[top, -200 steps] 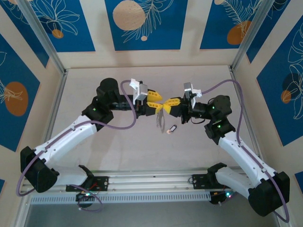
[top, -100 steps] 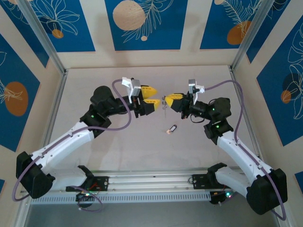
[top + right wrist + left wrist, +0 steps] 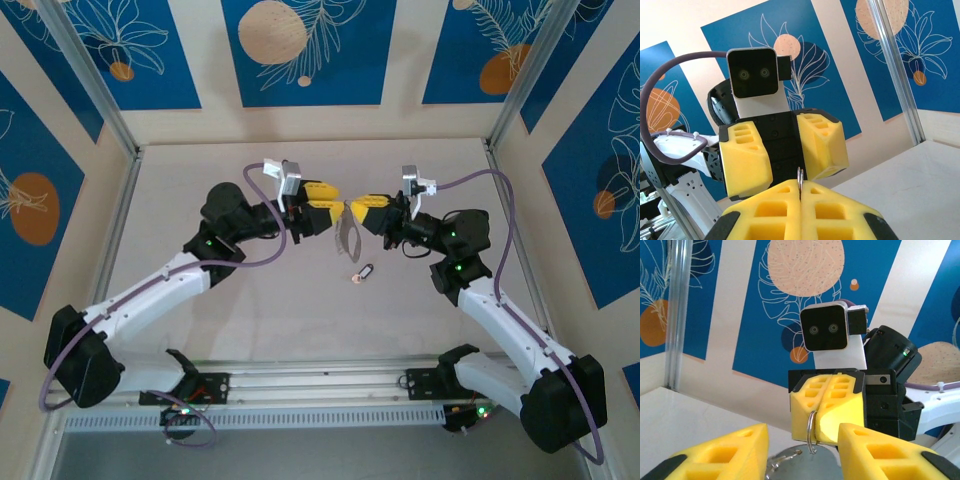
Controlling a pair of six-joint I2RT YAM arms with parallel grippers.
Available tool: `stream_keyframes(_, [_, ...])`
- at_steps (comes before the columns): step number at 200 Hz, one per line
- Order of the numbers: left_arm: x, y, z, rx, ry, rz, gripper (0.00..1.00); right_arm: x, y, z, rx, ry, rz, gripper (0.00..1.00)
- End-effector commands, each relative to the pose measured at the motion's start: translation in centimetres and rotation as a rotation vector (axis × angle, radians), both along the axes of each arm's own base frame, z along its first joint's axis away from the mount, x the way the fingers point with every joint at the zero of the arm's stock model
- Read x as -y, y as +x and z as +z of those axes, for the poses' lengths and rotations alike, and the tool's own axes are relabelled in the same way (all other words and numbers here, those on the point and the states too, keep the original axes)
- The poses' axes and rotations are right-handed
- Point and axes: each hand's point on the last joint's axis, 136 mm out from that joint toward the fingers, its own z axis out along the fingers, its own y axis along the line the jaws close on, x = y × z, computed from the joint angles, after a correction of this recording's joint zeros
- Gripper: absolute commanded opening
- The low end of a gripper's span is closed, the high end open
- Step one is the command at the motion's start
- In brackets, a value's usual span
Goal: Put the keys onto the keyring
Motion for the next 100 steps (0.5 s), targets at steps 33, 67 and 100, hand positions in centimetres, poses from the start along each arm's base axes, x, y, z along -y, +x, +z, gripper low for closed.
stream_keyframes(33, [0.58,-0.46,0.94,0.011,-0.058,-0.081,0.35,0.36,-0.11,0.61,0.023,0.028,-0.019,0.00])
stream_keyframes(67, [0.78,-0.66,1.31,0.015,-0.075,-0.103,0.24,0.33,-0.15,0.53,0.020,0.026,-0.015,0.00])
stream_keyframes(100, [0.90,-0.85,1.56,0.016,-0.086,-0.122,0.00,0.30,-0.15,0.45,0.016,0.025,-0.015,0.00])
